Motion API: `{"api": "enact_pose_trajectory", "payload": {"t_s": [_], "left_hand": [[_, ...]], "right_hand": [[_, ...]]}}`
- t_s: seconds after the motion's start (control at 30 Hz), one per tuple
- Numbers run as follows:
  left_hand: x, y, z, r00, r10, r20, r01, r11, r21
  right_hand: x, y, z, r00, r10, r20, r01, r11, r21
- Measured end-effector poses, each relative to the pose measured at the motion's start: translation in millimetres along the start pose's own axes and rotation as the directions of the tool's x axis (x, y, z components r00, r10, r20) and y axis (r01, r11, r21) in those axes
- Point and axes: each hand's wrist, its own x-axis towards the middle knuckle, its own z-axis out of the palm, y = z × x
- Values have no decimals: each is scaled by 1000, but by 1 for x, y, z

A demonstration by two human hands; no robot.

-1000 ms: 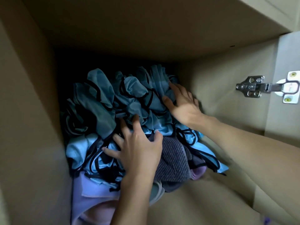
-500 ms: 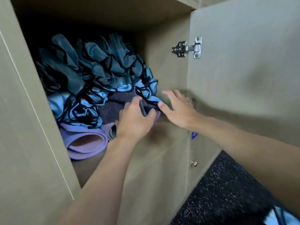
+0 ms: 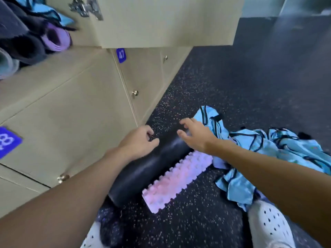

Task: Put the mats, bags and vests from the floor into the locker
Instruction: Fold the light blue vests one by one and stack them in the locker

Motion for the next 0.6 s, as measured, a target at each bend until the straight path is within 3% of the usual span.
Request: {"api": "enact_pose_trajectory", "payload": {"t_s": [0.17,0.3,0.47,0.6], "left_hand": [[-2,1,96,982,65,179,-69,998,13],[9,5,151,974,93,209,-114,989,94],[34,1,193,951,36,308,-105,972,212],[47,0,203,962,58,268,-142,941,308]], "right_hand": [[-37,76,32,984,151,90,-152,988,3],[-34,111,46,970,214,113,-215,977,-5],[2,134,48,967,231,106,-228,973,-38],[34,134,47,970,208,126,-200,977,-68]]}}
